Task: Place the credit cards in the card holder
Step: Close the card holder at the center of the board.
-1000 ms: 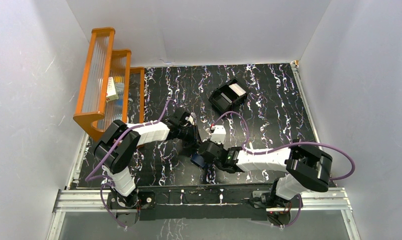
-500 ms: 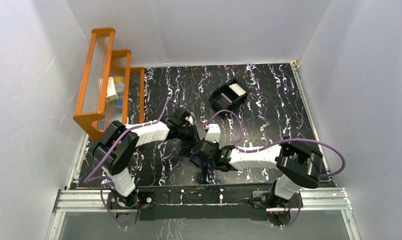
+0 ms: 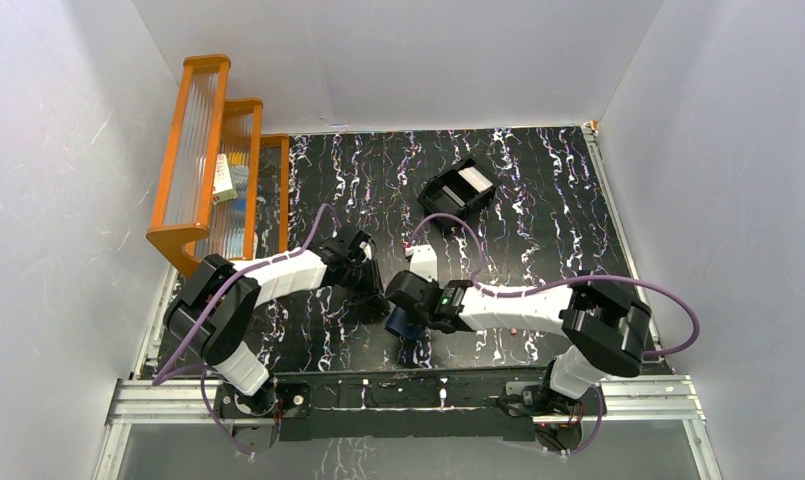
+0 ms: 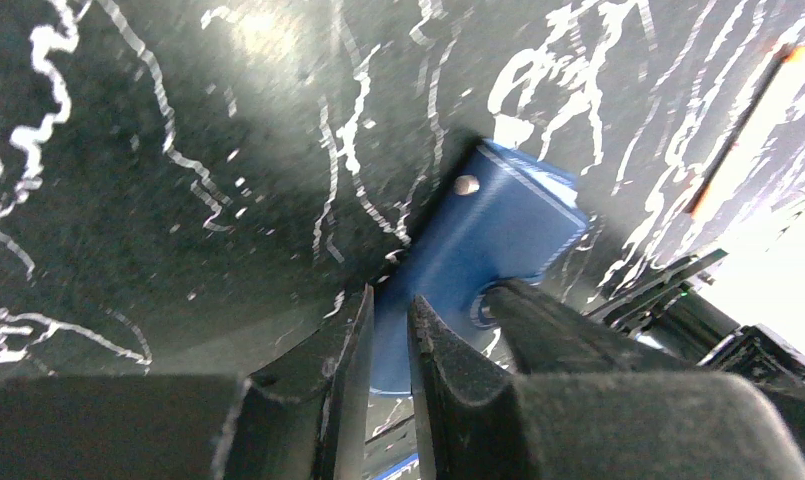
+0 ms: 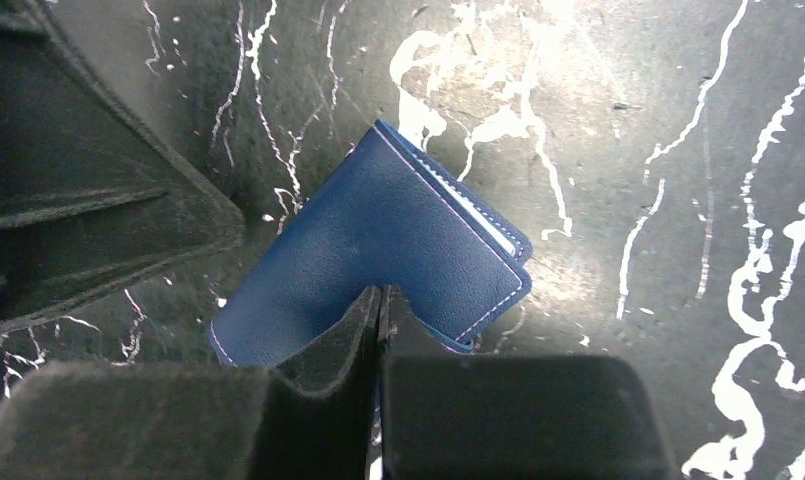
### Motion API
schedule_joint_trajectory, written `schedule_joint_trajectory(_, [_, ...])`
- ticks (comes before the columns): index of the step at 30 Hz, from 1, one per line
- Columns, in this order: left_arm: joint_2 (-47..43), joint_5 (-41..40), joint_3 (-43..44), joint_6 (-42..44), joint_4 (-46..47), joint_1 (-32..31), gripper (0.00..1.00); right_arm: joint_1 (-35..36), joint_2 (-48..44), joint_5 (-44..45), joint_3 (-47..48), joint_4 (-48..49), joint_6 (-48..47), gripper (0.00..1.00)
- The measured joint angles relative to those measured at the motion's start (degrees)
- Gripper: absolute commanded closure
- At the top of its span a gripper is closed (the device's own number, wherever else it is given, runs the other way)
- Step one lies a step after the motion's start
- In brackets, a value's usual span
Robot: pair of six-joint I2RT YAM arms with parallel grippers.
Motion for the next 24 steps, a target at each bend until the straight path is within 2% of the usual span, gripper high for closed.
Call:
schedule_joint_trajectory(4, [-0.28,0.2,-1.44,0.2,0.04,0.0,0.78,-2.38,-0.83,-3.5,3.43,-6.16,-4.37,0.82])
schedule_joint_trajectory(10, [-1.22,2.38,-3.63,-0.02,2.8,-0.09,0.78,-5.6,-3.69,-7.06,8.13,-7.74,-6.62,0.75])
schedule_joint_trajectory(18, [-1.81,5.81,-6.88,-3.02,8.13,-1.62,0.84,-5.7,-7.02,-11.28,4.66,-8.24,-3.15,0.69])
schedule_joint_trajectory(24, [-1.84,7.23,-7.04,-5.68,11.67,-3.67,0.88,-5.84,-9.25,-12.31,0.98,-9.44,-0.66,0.69])
